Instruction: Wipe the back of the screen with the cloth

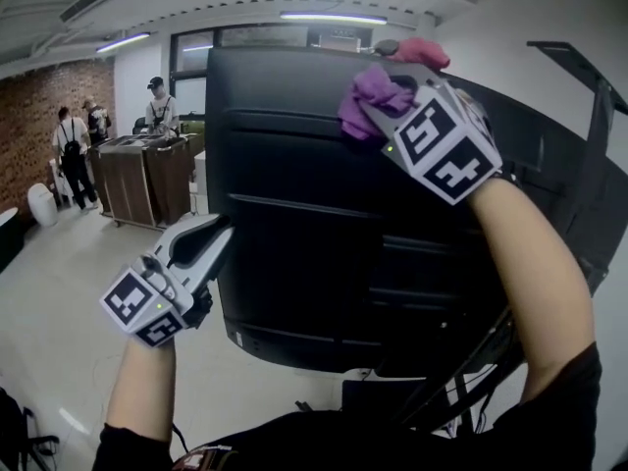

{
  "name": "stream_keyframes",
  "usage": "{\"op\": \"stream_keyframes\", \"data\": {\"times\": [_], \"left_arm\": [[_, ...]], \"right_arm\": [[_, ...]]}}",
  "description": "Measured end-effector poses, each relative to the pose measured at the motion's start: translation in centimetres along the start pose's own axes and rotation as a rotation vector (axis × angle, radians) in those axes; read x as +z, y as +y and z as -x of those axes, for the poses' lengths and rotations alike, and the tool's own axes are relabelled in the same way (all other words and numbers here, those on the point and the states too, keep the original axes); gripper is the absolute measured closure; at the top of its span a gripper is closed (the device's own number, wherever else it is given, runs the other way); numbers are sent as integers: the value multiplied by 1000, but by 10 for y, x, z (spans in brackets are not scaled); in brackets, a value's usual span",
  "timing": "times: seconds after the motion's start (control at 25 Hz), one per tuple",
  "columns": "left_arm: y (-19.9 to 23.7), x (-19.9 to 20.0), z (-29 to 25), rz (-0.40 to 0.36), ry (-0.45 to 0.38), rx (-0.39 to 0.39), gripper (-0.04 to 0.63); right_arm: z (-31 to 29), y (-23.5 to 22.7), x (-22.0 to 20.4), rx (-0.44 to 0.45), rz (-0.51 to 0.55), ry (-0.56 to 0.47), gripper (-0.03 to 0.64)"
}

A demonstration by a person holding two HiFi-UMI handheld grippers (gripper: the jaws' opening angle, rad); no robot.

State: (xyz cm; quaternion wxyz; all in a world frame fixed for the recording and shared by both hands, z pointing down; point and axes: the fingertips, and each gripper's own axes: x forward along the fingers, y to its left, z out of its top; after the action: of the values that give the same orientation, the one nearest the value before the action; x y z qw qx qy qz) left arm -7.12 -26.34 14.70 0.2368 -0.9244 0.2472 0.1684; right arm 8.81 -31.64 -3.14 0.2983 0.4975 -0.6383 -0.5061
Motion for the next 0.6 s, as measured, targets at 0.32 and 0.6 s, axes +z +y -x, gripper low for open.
{"op": "stream_keyframes", "data": {"times": [0.32, 0.6], "left_arm": [[-37, 3, -28, 2, -31, -65, 537], [-53, -2, -40, 21, -26, -79, 537]], "right_arm": [[58, -31, -85, 21, 39, 163, 502], [95, -53, -136, 84, 15, 308, 499]]}}
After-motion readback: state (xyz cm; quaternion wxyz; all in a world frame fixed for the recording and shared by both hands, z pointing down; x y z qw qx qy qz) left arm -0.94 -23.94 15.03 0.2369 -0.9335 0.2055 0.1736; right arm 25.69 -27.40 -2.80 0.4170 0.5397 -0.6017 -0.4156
